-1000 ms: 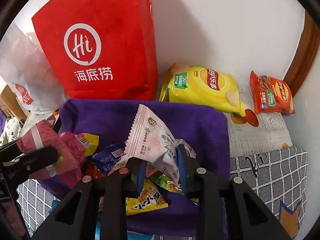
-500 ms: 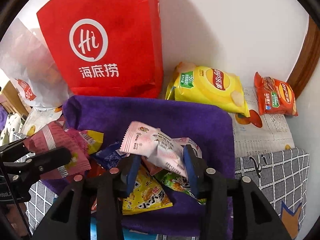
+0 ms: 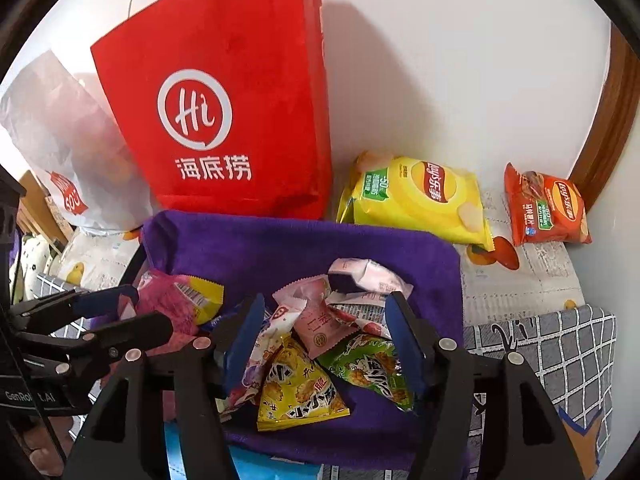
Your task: Organize snacks
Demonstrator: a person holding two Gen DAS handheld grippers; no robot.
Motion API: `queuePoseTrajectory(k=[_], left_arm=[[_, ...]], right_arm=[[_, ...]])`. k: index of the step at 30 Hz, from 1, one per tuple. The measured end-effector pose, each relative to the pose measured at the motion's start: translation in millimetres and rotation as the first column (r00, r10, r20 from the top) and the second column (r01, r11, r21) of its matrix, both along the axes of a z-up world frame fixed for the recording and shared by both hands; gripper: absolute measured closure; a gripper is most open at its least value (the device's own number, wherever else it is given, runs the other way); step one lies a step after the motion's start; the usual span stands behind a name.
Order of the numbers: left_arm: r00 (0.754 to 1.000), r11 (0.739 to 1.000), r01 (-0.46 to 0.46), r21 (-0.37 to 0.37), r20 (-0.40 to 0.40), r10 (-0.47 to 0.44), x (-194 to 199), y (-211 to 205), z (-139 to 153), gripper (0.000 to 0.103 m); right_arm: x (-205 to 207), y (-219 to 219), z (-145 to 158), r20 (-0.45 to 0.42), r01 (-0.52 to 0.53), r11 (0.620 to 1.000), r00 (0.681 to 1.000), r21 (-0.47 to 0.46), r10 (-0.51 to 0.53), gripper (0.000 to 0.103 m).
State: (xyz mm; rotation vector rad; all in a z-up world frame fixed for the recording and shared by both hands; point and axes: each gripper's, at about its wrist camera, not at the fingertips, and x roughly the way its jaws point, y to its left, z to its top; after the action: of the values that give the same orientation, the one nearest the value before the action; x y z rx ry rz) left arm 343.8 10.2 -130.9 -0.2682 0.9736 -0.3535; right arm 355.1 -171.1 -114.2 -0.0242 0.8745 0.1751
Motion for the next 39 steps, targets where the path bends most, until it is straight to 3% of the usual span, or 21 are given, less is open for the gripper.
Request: queuePoseTrajectory(k=[10,16,22,39], left_arm=[[0.998,0.998,-0.024,0.050,0.053,0.021,-10,1,18,0.021],[0.994,0.994,-0.040,0.099,0.103,0.030,-27,1,46,0.010],[0.988,0.985,-0.050,0.166,0.151,0.025,-65,-9,68,0.006],[0.968,0.979,-0.116,0.168,0.241,0.074,-200,-10,109,0.005]], right_arm=[[-6,0,11,0.018,0.005,1.000,1.000,0.016,-0.006,0.040],[-37,0,34,0.062,0.014,1.000,0.998,0.025,-0.015,0.041],[-79,0,54,0.081,0.026,1.000,0.996,-0.001,-0.026,0.041],[-216,-11,86,0.074,0.070,0.997,0.995,0.012,-0.071,0.039]])
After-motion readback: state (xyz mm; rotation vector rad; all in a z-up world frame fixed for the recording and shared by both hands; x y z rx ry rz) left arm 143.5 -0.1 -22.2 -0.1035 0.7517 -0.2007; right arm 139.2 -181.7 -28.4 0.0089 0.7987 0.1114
